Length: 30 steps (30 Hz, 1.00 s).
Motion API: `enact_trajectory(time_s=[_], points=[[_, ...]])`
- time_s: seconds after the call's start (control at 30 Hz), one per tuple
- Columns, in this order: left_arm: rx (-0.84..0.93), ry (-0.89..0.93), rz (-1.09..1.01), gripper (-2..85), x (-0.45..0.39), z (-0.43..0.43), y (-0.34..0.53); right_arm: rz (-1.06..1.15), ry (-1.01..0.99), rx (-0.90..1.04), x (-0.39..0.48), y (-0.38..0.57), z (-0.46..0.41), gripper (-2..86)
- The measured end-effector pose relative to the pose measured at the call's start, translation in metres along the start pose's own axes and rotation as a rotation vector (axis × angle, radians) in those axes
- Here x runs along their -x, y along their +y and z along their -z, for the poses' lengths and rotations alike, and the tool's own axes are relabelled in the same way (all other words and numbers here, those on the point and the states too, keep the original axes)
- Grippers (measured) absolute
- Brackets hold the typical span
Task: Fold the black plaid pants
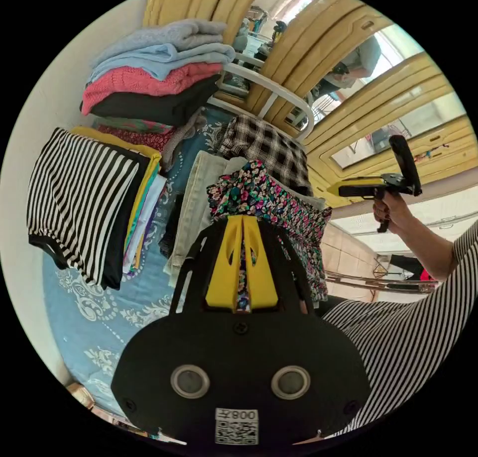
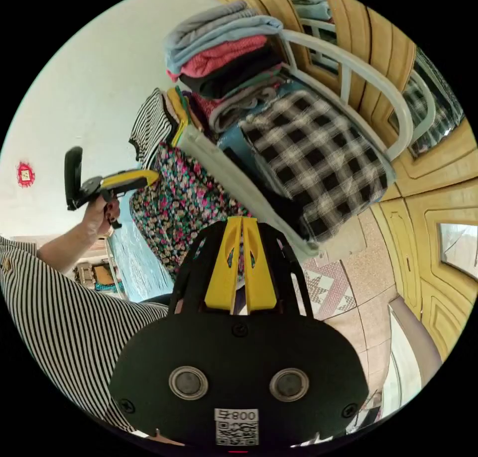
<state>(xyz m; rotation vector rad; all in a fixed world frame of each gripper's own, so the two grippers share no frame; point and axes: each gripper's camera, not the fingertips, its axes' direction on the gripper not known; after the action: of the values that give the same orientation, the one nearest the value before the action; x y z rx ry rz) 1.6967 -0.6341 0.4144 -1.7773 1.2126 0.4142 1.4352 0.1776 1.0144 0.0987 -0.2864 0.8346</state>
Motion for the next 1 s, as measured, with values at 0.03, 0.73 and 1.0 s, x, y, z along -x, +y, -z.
enact_trajectory(time_s=[0.03,0.73,1.0], points=[[-0.026,0.024,0.02,0.3,0.003,0.006,0.005,0.01,0.001,-0.014,-0.003,-0.01,0.002,3.0],[-0.139,0.195,0.424,0.1,0.062,0.031,0.142,0.214,0.297,0.15,-0.038,-0.191,-0.054,6.7],[-0.188,0.229,0.425,0.0,0.065,0.046,0.194,0.104,0.051,-0.03,-0.102,-0.147,0.059,2.9]])
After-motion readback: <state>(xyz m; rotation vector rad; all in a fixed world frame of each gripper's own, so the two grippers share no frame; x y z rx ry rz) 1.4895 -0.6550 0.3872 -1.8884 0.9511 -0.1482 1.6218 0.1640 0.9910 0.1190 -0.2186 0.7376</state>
